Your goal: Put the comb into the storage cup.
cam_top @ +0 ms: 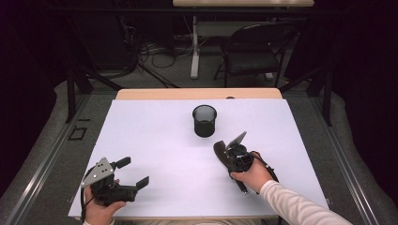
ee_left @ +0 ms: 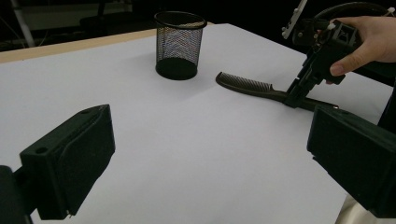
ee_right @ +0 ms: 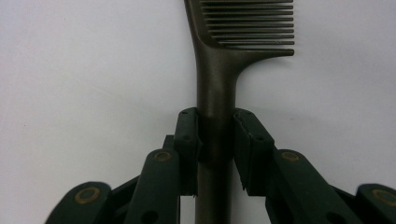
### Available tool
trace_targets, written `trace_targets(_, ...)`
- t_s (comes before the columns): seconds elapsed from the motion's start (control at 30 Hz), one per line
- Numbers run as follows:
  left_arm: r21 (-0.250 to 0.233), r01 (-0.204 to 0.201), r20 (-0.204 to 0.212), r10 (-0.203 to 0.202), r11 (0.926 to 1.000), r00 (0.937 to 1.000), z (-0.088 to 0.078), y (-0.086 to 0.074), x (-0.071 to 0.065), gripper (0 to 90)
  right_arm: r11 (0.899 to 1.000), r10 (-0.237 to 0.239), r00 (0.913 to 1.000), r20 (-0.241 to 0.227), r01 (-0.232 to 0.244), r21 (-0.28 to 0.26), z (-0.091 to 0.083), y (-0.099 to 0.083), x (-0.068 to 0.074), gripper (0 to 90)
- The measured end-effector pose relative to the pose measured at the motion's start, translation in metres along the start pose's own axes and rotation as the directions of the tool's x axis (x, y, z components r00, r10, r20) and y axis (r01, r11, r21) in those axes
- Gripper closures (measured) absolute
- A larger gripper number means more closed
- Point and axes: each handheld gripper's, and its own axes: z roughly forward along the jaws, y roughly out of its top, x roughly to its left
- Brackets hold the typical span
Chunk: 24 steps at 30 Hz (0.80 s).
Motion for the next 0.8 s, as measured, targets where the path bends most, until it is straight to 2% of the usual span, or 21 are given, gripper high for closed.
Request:
trace_targets(0.73,0.004,0.001,0.0,-0.001,1.0,1.0,0.0006,-0.0004,0.0003,1.1,1.0,0.02,0.9995,-0.025,-0.021,-0.012,-0.0013,-0.0008,-0.0018,72.8)
trace_targets(0.77,0.004,0.001,0.0,-0.001,1.0,1.0,0.0006,-0.0004,0.0003,1.1,0.997,0.033,0.9982,-0.05,-0.036,-0.069,0.0023,-0.0023,-0.0018,72.8)
trace_targets(0.8,0.004,0.001,0.0,-0.001,1.0,1.0,0.0006,-0.0004,0.0003,1.1,0.995,0.047,0.997,-0.062,-0.052,-0.086,0.0029,-0.0032,-0.0015,72.8)
